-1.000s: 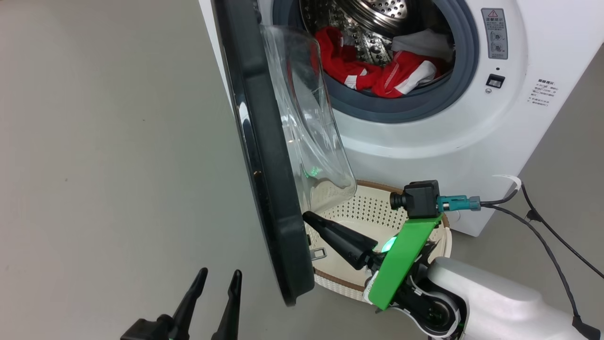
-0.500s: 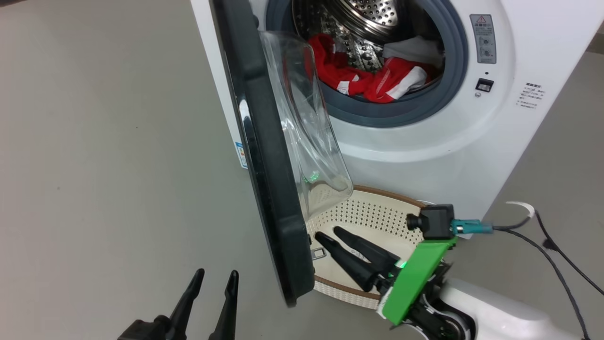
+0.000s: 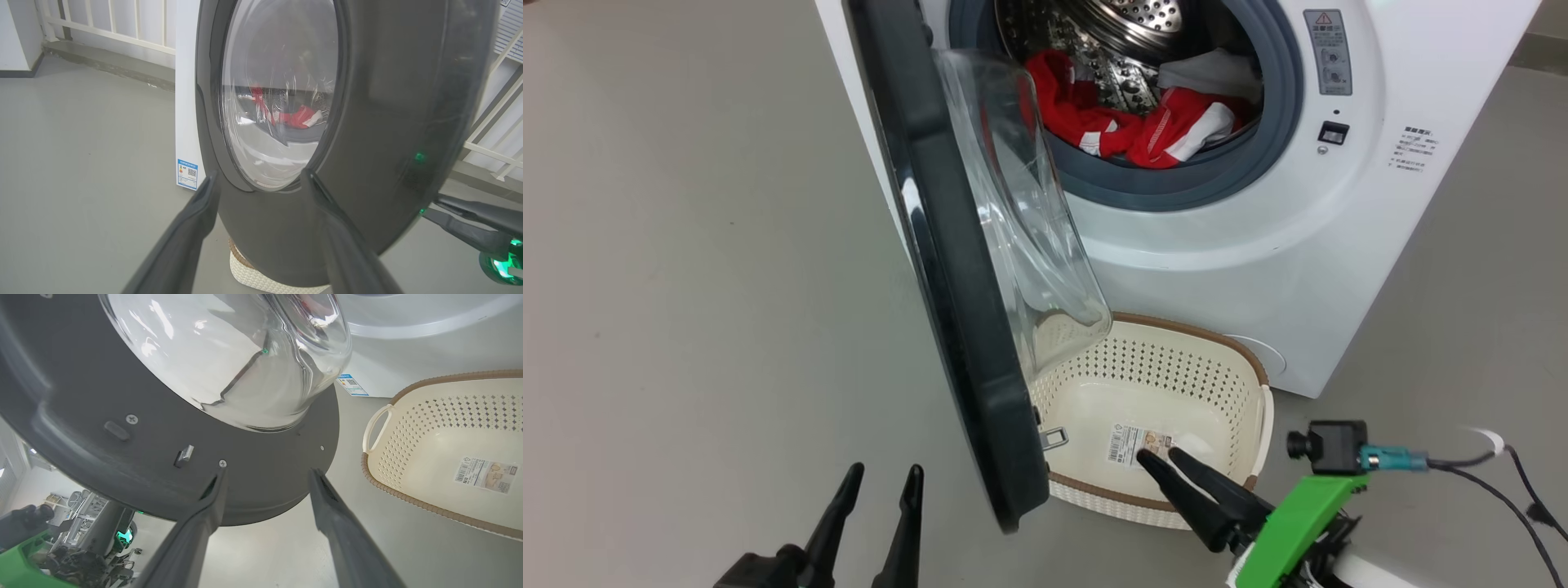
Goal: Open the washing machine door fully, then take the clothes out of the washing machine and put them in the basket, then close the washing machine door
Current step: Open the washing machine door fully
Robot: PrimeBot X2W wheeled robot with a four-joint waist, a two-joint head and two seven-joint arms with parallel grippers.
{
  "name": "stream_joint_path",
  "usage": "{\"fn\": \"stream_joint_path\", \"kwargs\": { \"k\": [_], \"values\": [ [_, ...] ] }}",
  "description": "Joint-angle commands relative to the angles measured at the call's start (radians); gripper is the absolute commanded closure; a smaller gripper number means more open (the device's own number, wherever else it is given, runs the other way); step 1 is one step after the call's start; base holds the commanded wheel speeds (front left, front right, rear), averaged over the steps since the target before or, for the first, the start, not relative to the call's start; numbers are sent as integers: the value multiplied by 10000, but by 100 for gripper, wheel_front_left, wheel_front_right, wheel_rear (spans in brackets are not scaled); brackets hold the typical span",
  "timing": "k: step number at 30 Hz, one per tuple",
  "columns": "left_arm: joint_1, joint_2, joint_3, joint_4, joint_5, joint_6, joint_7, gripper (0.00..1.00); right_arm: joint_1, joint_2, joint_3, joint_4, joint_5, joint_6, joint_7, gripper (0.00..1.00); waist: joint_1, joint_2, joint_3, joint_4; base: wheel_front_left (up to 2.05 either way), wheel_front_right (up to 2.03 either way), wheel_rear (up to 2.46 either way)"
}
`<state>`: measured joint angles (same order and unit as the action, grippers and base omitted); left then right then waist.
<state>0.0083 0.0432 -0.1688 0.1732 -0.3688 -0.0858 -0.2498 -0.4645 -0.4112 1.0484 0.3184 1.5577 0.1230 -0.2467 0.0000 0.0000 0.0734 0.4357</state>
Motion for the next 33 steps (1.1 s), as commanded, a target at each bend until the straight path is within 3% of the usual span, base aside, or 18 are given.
{"fn": "stream_joint_path", "kwargs": {
  "k": [1,10,33],
  "values": [
    [-9,70,365,-275,78,58,-120,0,275,-146,-166,-139,13,77,-130,0,0,0,3,-46,0,0,0],
    [110,70,526,-324,60,110,-120,0,1133,-237,-1217,241,-683,77,-148,0,0,0,-23,-225,0,0,0],
    [238,70,604,-294,118,73,-120,0,2703,749,-5372,1386,-6264,77,-150,0,0,0,-101,-330,0,0,0]
  ]
}}
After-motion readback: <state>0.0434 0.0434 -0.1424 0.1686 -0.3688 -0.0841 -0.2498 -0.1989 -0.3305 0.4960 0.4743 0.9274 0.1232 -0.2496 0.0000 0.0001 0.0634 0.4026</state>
